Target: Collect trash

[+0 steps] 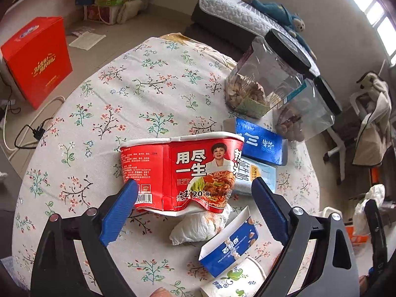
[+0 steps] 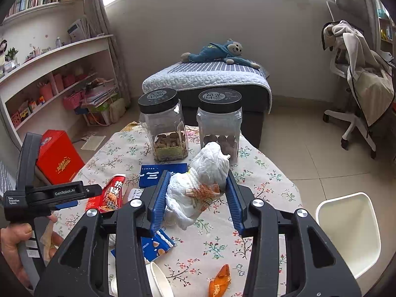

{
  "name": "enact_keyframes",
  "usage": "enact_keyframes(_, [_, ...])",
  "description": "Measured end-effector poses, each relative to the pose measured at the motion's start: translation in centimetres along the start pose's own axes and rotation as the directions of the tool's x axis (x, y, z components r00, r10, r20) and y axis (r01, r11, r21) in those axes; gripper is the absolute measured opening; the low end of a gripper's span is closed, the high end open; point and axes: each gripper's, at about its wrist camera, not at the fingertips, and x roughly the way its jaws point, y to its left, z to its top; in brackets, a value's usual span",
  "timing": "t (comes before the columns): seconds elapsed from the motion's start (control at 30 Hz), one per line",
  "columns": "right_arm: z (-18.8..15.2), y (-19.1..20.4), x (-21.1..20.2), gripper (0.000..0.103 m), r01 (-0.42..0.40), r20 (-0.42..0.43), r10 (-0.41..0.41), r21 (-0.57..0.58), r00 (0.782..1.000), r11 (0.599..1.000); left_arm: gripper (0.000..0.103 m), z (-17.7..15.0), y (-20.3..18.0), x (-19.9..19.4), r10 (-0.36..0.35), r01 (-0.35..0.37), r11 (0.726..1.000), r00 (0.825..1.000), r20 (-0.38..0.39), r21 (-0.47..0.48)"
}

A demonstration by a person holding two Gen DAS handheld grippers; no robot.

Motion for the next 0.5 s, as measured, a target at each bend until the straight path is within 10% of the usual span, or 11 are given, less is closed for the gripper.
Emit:
enact_keyframes(0.27, [0.0,-0.4,0.3,0.042,0.004,-0.012,-0.004,0.006,1.0,1.0,0.091,-1.3,-3.9,3.5,0.234,-0.248,0.936,0.968,0.087,0.248])
enact_keyframes(0.33, [-0.1,-0.4,0.5,0.042,0.007,-0.019,-0.007,0.003,1.0,1.0,0.043,-1.2,-3.9,4.3,0.236,-0.247,0.929,0.969,0.073,0.274])
enact_keyframes(0.5, [-0.1,-1.0,0.9,0.042,0.002,-0.028,-0.001,0.021,1.0,1.0,0.028,-0.9,-3.9,2.7,0.204,-0.238,0.931,0.968,0.146,0.276])
